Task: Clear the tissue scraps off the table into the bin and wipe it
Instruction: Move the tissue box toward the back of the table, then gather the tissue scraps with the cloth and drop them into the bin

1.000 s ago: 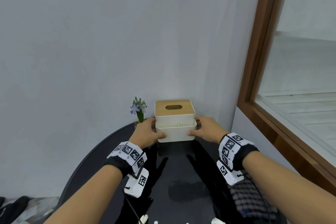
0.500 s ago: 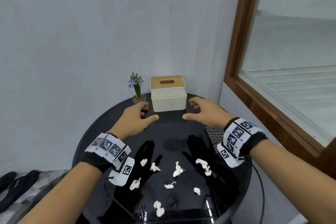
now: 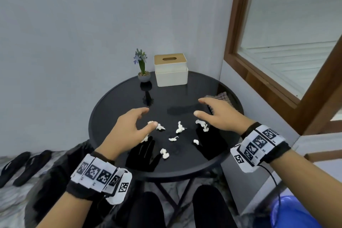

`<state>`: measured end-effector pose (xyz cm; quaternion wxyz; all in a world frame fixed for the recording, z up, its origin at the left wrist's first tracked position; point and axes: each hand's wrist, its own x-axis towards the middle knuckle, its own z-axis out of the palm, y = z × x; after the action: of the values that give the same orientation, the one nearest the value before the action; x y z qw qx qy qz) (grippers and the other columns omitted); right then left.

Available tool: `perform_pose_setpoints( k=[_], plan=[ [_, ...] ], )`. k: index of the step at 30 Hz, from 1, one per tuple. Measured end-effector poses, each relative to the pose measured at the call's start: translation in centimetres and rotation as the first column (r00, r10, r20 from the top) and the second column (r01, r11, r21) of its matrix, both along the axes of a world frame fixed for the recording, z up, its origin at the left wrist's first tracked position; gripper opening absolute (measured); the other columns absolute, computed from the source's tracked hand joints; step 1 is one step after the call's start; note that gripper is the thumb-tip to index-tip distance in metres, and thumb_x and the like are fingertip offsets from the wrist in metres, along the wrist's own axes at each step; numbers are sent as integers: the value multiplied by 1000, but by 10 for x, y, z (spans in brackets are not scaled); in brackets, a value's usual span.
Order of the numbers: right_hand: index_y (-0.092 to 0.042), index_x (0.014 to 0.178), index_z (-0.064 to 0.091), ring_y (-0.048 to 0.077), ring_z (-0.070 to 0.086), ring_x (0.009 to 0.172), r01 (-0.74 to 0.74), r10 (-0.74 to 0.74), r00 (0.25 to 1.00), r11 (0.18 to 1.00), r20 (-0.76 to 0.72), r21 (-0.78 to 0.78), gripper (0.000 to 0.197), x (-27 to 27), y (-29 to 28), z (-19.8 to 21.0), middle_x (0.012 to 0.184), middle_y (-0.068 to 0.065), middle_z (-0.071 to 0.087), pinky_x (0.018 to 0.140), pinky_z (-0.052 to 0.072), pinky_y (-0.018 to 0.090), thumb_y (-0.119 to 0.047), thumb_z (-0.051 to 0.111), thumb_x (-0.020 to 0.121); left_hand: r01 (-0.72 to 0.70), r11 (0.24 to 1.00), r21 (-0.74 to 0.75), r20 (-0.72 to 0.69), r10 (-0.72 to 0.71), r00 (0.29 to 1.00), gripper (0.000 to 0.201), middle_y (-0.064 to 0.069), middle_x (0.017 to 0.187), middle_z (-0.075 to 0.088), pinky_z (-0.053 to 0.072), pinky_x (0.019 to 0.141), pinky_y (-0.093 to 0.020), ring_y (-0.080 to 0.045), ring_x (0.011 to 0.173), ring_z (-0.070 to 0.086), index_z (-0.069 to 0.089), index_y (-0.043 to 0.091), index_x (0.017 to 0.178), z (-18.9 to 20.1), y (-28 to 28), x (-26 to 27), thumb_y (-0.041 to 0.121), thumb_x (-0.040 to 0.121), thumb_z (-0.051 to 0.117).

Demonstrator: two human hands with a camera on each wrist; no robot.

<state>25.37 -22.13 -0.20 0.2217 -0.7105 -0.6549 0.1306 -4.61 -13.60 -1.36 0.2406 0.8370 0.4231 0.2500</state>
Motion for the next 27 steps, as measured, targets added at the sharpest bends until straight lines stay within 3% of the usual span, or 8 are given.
perform_pose_setpoints(
  k=[3, 7, 11, 15, 16, 20, 22, 27],
  plan=[
    [-15, 144, 41, 17, 40, 136, 43, -44, 999, 999, 5, 15, 61, 4, -9, -11, 148, 2, 45, 105, 29, 25, -48, 52, 93, -26, 1000, 18, 47, 25, 999, 63, 16, 134, 55, 46, 102, -31, -3, 121, 52, 52, 28, 137, -15, -23, -14, 57, 82, 65],
    [-12, 141, 42, 24, 44, 132, 141, -141, 989, 990, 50, 6, 58, 23, -7, -22, 144, 8, 48, 107, 33, 34, -45, 51, 94, -55, 998, 39, 113, 50, 992, 59, 20, 131, 55, 42, 104, -28, 2, 123, 49, 53, 30, 134, -37, -47, -27, 53, 82, 68],
    [-11, 140, 41, 27, 44, 130, 220, -217, 970, 975, 107, -19, 61, 38, 1, -33, 143, 11, 47, 109, 37, 41, -49, 48, 93, -88, 995, 53, 101, 82, 991, 66, 17, 139, 49, 38, 109, -31, -4, 130, 44, 46, 30, 139, -53, -57, -30, 55, 82, 66],
    [-8, 138, 43, 30, 44, 130, 261, -246, 946, 965, 212, -41, 63, 41, 15, -41, 143, 14, 47, 110, 34, 44, -52, 43, 93, -110, 990, 85, 54, 106, 993, 75, 17, 145, 41, 25, 101, -8, 0, 136, 30, 39, 28, 145, -58, -61, -25, 58, 81, 64],
    [-7, 137, 43, 31, 42, 131, 265, -245, 938, 963, 246, -51, 64, 41, 19, -41, 143, 15, 47, 112, 31, 45, -53, 42, 93, -116, 988, 101, 41, 113, 993, 76, 17, 146, 40, 25, 100, -6, 2, 137, 29, 39, 28, 145, -59, -62, -24, 60, 81, 63],
    [-6, 142, 37, 30, 34, 138, 258, -223, 926, 963, 305, -78, 68, 41, 30, -43, 149, 15, 39, 115, 22, 43, -54, 38, 93, -141, 964, 227, -37, 154, 987, 79, 12, 147, 45, 36, 109, -27, -6, 137, 36, 45, 21, 143, -66, -66, -22, 69, 80, 53],
    [-7, 147, 32, 28, 27, 143, 252, -215, 930, 963, 298, -91, 69, 45, 31, -48, 155, 13, 31, 118, 20, 42, -53, 35, 95, -156, 955, 254, -47, 174, 984, 81, 9, 147, 46, 34, 110, -28, -8, 137, 38, 46, 17, 142, -67, -68, -22, 69, 81, 52],
    [-3, 144, 35, 28, 29, 143, 194, -167, 958, 976, 234, -96, 50, 47, 26, -45, 154, 16, 33, 116, 18, 36, -27, 37, 101, -174, 943, 283, -126, 216, 968, 87, -2, 149, 46, 34, 114, -38, -18, 140, 39, 45, 9, 144, -75, -70, -27, 71, 83, 47]
  ],
)
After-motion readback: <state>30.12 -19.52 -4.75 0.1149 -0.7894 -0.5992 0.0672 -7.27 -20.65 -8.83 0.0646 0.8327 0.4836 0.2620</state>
